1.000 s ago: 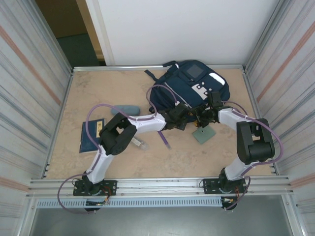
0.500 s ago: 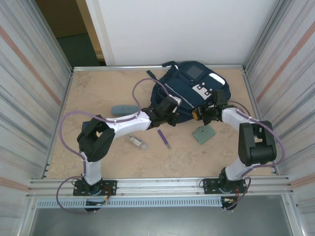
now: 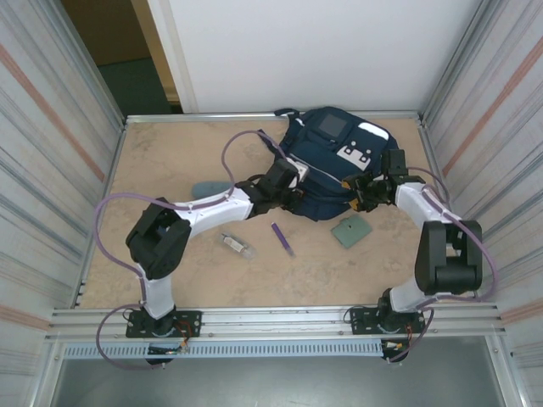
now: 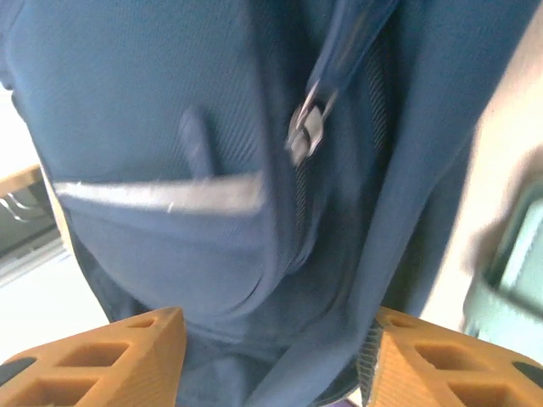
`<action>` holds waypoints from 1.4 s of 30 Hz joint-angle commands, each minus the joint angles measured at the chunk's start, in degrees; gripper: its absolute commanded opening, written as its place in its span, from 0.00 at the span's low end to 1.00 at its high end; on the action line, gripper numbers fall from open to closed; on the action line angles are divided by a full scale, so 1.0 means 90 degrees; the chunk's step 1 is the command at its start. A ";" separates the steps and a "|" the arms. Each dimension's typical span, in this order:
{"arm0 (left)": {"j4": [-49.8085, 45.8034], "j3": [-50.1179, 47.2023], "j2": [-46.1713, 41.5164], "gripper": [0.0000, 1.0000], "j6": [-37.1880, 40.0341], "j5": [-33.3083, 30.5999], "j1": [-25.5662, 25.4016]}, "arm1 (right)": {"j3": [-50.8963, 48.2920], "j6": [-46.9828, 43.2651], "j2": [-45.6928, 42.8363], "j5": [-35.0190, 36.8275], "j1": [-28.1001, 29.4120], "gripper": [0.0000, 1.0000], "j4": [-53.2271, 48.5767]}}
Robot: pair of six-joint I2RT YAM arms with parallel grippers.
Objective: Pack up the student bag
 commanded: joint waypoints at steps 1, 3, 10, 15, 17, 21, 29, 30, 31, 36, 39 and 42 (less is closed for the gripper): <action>0.0232 0.0510 0.0117 0.00 0.0018 0.0482 -0.0288 | 0.0026 0.0667 -0.0628 0.0835 0.0737 0.65 -0.0872; 0.0333 0.0588 0.0169 0.00 -0.0107 0.0637 -0.0352 | -0.0087 0.1003 -0.0748 0.1177 0.1096 0.66 -0.0844; 0.0591 0.0466 0.0116 0.00 -0.0240 0.0666 -0.0430 | -0.0246 0.1629 -0.0573 0.1379 0.1445 0.67 -0.0769; 0.0981 0.0146 -0.0106 0.00 -0.0092 0.0891 -0.0465 | -0.0246 0.1406 -0.0118 0.1281 0.1242 0.51 -0.0499; 0.0986 -0.0042 -0.0267 0.00 0.0111 0.0672 -0.0456 | -0.0250 0.1222 -0.0008 0.1231 0.1113 0.25 -0.0364; 0.0524 -0.0250 -0.0417 0.00 0.0262 -0.0080 -0.0112 | -0.0085 0.0516 -0.0078 0.1054 0.0937 0.03 -0.0428; 0.0051 -0.0534 -0.0502 0.00 0.0214 -0.0157 0.1591 | 0.0789 -0.1845 -0.0219 0.0612 0.0474 0.00 -0.1491; -0.0017 -0.0472 -0.0430 0.00 0.0228 -0.0145 0.1704 | 0.0838 -0.2019 -0.0216 0.0426 0.0425 0.00 -0.1529; -0.0056 -0.0389 -0.0318 0.00 0.0274 -0.0191 0.1801 | 0.0893 -0.2175 -0.0215 0.0175 0.0376 0.00 -0.1581; -0.0181 0.0193 0.0511 0.00 0.0192 -0.0244 0.2122 | 0.1358 -0.2870 -0.0207 -0.0722 0.0345 0.00 -0.2045; -0.0038 0.0429 0.0972 0.00 0.0150 -0.0290 0.2194 | 0.1729 -0.3299 -0.0167 -0.0959 0.0331 0.00 -0.2282; 0.0003 0.0617 0.1269 0.00 0.0026 -0.0373 0.2259 | 0.2211 -0.3610 -0.0053 -0.1130 0.0342 0.00 -0.2741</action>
